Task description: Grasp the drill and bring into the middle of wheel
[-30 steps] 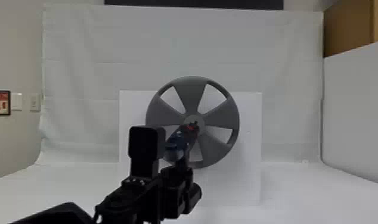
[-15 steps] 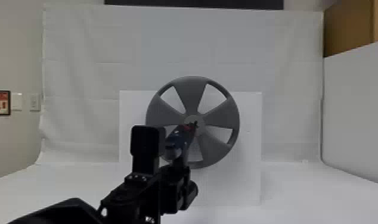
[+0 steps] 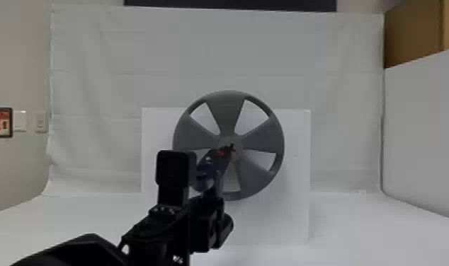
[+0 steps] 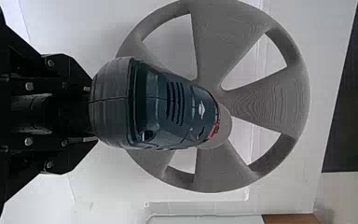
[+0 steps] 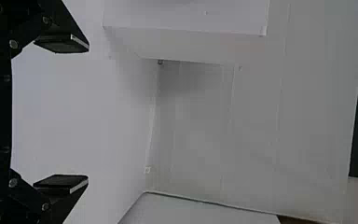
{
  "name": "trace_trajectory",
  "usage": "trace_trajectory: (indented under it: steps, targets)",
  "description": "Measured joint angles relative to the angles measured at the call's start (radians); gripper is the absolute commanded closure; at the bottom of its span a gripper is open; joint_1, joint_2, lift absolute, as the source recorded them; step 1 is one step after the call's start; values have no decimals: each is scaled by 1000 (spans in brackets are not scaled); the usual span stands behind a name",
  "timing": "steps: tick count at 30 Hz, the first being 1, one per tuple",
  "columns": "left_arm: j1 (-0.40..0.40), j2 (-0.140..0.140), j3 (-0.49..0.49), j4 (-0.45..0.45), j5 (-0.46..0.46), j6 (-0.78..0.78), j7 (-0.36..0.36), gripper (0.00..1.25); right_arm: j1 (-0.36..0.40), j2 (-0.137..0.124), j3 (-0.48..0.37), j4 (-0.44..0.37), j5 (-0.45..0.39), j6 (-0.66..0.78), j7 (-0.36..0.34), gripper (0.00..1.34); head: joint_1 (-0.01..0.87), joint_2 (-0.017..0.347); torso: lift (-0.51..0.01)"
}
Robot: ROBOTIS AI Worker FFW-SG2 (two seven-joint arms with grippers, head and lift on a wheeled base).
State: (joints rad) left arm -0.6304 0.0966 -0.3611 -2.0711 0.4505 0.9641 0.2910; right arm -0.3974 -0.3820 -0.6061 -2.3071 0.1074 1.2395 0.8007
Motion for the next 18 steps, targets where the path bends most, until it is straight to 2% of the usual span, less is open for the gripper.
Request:
trace_trajectory:
  steps: [18]
  targets:
    - [-3,0,1,0,-10,-2,-8,1196,-1,-2,0,1,1,1,0,288,0,0,-406]
